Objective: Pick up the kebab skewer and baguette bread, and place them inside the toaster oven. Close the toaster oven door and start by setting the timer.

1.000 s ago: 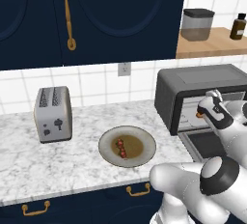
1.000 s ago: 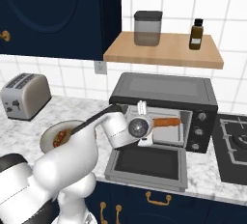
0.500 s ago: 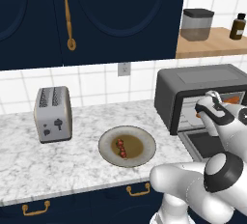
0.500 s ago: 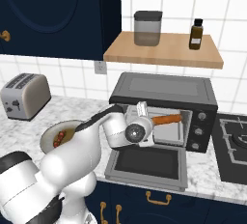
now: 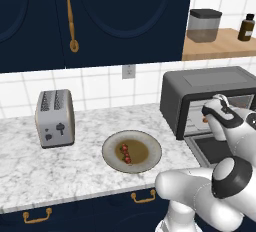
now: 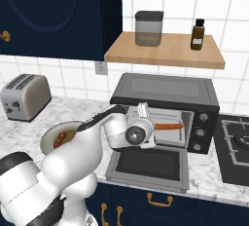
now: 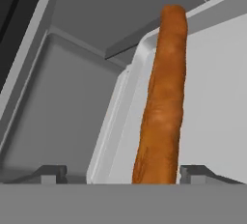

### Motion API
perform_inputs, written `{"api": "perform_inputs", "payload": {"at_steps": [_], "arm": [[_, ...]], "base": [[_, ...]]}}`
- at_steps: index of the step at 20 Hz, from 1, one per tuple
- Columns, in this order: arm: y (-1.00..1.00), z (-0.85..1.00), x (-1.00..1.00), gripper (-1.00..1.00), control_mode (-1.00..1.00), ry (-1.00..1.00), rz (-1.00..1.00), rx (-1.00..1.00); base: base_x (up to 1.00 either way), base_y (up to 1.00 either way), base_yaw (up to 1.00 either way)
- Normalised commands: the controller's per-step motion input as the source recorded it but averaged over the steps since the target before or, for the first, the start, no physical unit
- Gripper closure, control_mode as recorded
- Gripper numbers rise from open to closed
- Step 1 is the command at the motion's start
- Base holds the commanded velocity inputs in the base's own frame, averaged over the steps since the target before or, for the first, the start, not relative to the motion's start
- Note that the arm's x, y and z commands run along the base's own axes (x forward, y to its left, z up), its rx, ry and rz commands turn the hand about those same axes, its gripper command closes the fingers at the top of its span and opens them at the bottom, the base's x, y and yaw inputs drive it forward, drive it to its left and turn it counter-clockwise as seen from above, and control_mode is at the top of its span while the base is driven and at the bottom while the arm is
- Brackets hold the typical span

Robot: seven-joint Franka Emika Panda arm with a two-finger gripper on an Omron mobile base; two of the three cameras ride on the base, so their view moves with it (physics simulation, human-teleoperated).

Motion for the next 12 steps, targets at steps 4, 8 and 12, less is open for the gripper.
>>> {"api": "perform_inputs", "payload": {"at_steps": [4, 8, 12], "arm": [[-0.03, 0.06, 0.08, -1.0, -1.0, 0.0, 0.0, 0.0], [-0.15, 0.48, -0.2, -1.0, -1.0, 0.0, 0.0, 0.0], [-0.04, 0.67, -0.37, -1.0, -1.0, 0.01, 0.0, 0.0]], "base": [[0.0, 0.0, 0.0], [0.0, 0.0, 0.0], [0.0, 0.0, 0.0]]}}
